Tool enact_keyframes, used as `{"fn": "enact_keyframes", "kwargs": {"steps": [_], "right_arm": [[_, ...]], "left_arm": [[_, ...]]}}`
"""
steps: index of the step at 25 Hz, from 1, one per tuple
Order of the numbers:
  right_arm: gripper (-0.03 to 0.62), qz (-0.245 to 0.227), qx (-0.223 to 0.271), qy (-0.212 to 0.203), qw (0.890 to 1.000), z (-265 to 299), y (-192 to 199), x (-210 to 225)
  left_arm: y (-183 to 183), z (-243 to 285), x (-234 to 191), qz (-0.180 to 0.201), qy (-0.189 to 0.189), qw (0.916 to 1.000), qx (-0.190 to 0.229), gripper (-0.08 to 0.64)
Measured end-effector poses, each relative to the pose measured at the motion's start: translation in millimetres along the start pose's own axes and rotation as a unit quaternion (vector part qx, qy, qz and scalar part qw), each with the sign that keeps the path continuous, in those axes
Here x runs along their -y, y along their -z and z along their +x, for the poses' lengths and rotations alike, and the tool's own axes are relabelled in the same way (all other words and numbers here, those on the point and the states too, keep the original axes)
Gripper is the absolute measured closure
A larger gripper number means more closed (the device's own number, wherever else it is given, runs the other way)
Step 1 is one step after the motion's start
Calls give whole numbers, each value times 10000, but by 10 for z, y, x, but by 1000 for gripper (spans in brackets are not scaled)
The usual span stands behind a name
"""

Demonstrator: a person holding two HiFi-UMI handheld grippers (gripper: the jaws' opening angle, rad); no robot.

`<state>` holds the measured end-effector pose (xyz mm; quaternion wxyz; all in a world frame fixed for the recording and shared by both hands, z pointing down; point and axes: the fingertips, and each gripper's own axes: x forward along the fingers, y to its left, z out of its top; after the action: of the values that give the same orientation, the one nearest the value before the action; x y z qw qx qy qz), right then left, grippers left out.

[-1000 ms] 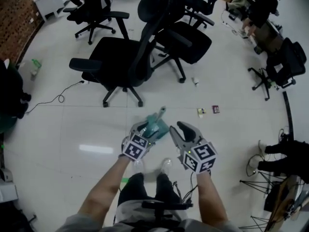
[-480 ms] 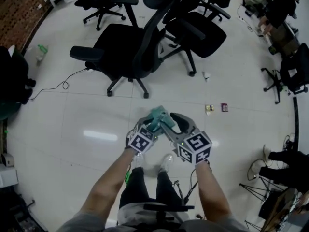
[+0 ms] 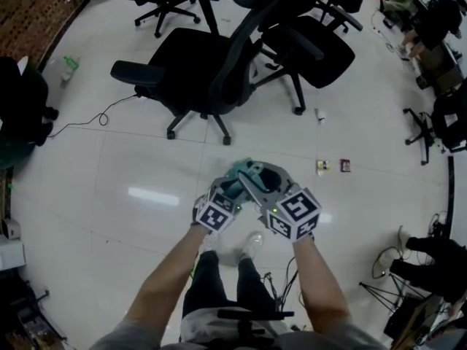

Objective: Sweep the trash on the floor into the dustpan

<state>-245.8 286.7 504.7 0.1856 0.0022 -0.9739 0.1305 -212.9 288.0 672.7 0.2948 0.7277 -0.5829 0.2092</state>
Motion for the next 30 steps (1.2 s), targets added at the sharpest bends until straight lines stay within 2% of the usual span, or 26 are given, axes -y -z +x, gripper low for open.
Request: {"fn": "enact_keyframes", "kwargs": {"steps": [7,12,28,30], "right_arm": [[477,-210,-116,-28,9997,-17,-18,22],[488,-482,-159,-126,9986,-30,-13,-18],[492,-541,-133,-217,9982,-92,15,1],[494,-506,-102,-46,9987,-119,13,79]], "left_arm": [[2,51,-5,92,-36,9999,-59,434],[25,31,29,72,-23,10000,57,437],[52,12,143,124,24,9998,134,436],[54,23,171,173,27,9998,123,436]]}}
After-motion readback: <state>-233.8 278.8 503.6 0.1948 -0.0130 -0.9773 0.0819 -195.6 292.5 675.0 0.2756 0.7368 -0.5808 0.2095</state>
